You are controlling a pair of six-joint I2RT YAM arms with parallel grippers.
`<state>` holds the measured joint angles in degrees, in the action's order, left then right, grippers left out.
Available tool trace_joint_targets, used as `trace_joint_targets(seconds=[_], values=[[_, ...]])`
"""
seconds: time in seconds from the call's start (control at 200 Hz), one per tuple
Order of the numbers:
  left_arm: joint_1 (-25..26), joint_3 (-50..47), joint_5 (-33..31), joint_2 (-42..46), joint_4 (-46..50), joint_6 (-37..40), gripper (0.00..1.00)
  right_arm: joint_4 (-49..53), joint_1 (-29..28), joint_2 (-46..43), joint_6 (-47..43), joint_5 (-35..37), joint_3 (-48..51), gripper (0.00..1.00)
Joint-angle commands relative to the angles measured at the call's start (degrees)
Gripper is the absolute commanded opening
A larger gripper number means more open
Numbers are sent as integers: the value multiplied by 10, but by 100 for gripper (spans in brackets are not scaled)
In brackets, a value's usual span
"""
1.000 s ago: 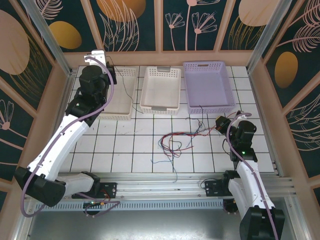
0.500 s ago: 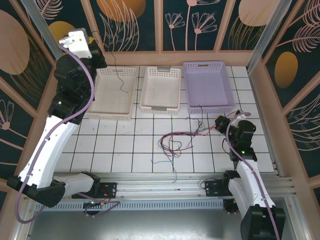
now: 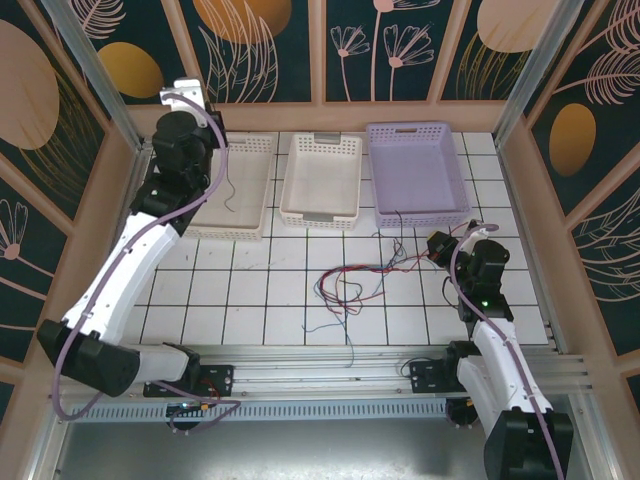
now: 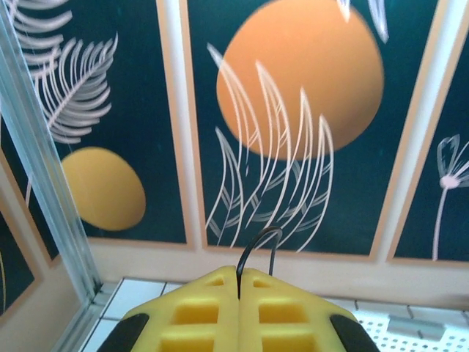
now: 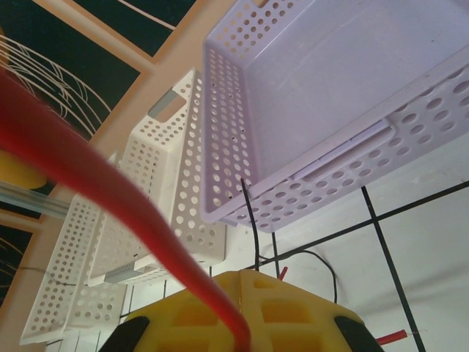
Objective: Untangle the cables
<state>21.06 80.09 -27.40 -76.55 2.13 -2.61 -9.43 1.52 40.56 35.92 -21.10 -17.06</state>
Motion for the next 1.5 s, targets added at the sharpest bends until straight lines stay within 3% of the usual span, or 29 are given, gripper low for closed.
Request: trace_joint_targets(seconds=[0.0, 0.641, 0.856, 1.016, 1.196, 1.376, 1.496], values=[[-10, -36, 8, -12, -55, -16, 0, -34, -8, -6, -12, -19, 1, 0], [-31, -195, 51, -117, -122, -152, 0, -7, -54, -33, 13, -38, -110, 0], [-33, -214, 71, -126, -122, -173, 28, -3, -78, -25, 14, -25, -163, 0], [-34, -223, 78, -118, -118, -193, 38, -11, -95, -4, 21, -24, -200, 0], [-34, -240, 126, -56, -100, -238, 65, -15, -107, 17, 29, -28, -248, 0], [-26, -308, 242, 36, -117, -311, 73, -33, -116, 53, 45, -56, -294, 0], [21, -351, 272, 85, -133, -327, 75, -47, -130, 81, 48, -72, -312, 0]])
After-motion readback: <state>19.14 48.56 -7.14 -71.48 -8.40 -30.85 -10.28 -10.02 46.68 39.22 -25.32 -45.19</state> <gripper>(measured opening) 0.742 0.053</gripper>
